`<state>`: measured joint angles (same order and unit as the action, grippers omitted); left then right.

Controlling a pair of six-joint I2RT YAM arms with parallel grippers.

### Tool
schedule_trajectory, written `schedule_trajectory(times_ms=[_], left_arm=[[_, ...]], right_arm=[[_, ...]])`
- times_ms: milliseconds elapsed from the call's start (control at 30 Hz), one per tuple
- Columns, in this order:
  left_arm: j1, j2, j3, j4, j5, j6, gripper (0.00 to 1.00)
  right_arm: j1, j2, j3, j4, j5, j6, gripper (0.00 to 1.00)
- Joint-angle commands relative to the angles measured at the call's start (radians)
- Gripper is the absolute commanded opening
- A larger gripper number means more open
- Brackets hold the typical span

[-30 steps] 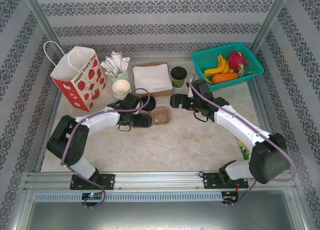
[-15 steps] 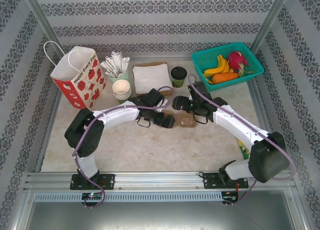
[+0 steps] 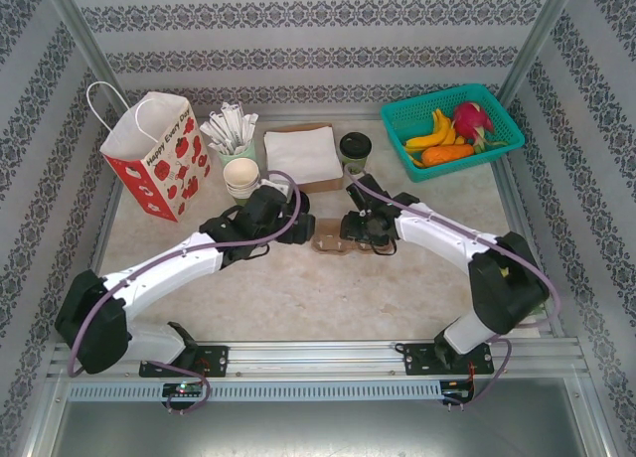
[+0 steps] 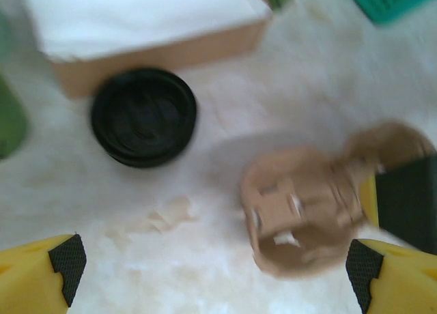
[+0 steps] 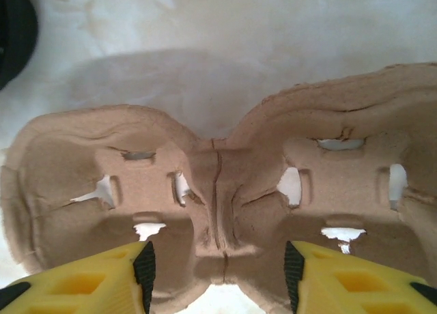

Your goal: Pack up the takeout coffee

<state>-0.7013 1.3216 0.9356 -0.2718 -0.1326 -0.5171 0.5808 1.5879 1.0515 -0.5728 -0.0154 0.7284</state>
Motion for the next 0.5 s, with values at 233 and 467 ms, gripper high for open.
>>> schedule_trajectory(times_ms=[233, 467], left_arm=[[-0.009, 0.025, -0.024, 0.008, -0.213, -0.165, 0.99], [-0.009, 0.054, 0.010, -0.006, -0.205, -0.137, 0.99]], right_arm=[[0.024, 0.138, 0.149, -0.145, 0.014, -0.034, 0.44], [0.034, 0.201, 0.203, -0.194, 0.006, -0.040, 0.38]])
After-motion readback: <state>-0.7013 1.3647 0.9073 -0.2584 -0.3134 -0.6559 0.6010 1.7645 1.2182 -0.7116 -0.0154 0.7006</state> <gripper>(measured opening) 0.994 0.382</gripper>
